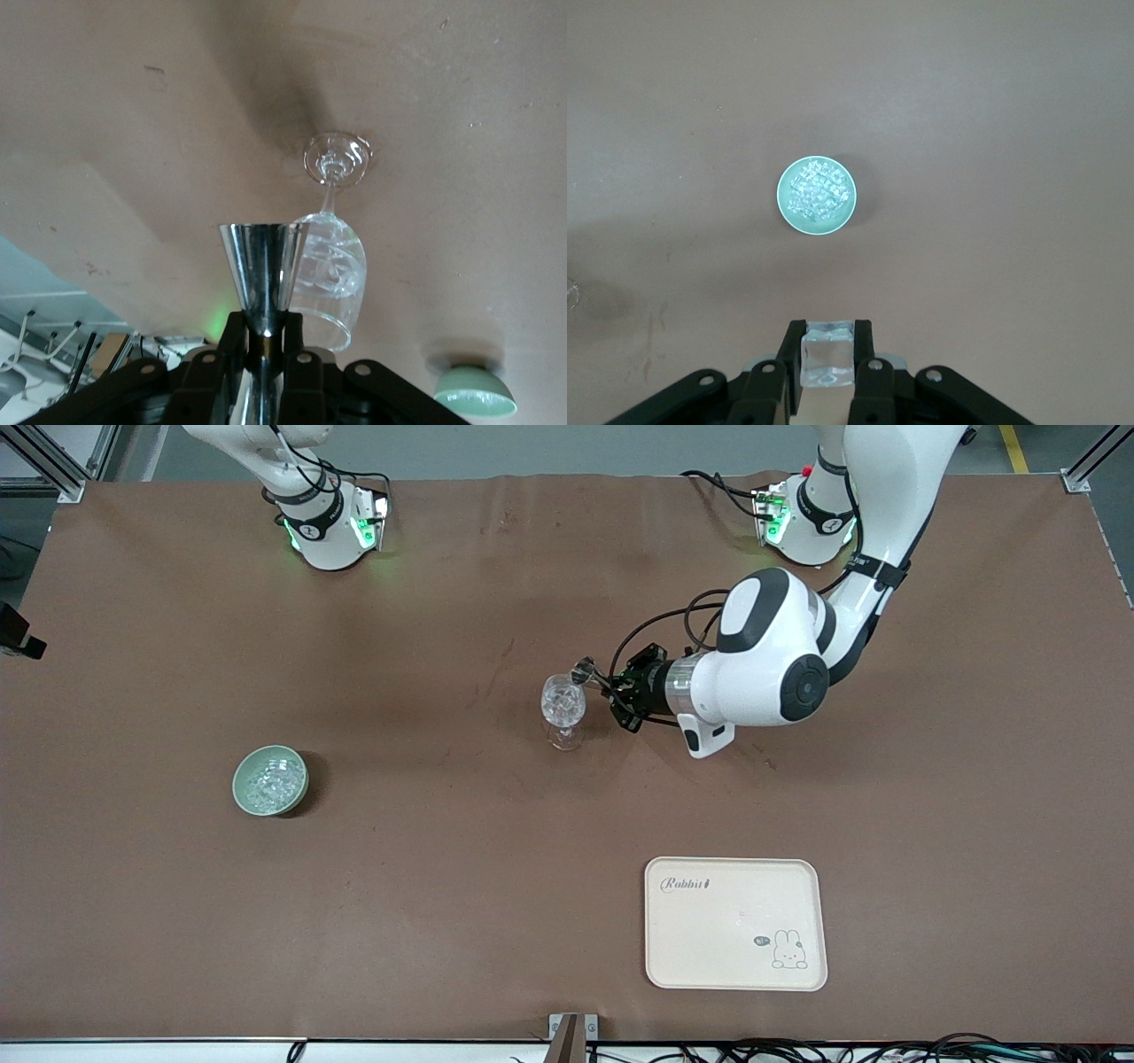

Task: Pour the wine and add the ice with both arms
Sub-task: 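Tilt the jigger above the glass rim with the left gripper to pour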

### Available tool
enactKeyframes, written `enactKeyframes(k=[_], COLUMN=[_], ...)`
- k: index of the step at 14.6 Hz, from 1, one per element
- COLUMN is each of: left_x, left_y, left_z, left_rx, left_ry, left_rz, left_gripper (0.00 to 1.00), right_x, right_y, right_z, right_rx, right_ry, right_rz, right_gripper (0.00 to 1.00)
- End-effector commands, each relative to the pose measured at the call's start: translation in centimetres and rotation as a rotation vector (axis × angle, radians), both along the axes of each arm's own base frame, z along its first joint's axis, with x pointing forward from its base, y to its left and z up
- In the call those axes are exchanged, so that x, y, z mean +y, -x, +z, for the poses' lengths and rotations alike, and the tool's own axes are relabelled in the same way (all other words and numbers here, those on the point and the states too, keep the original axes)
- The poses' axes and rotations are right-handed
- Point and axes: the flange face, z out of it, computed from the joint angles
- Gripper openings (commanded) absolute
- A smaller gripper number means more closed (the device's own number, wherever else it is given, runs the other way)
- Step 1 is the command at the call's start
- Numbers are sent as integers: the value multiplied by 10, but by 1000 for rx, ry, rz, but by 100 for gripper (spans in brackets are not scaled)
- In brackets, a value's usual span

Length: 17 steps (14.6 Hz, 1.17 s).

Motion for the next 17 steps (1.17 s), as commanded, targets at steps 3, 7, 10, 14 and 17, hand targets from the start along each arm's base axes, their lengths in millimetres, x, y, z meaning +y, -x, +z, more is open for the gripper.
enactKeyframes(k=[3,7,10,14,17], left_x=[-6,-7,-11,-16,-18], left_y=[8,5,7,10,7], left_z=[7,6,3,1,6], left_rx=[-29,-17,-18,-21,-32], left_ry=[-49,-37,-45,-49,-41], left_rz=[11,24,14,6,8], left_gripper=[1,1,1,1,1], right_x=[-2,-1,-1,-1,-1], right_y=[2,2,2,2,2], right_z=[-1,-2,-2,-2,-2], right_rx=[-9,-5,-5,-5,-5], right_ry=[-12,-13,-13,-13,-13], right_rz=[7,9,9,9,9], right_gripper=[0,0,0,0,0])
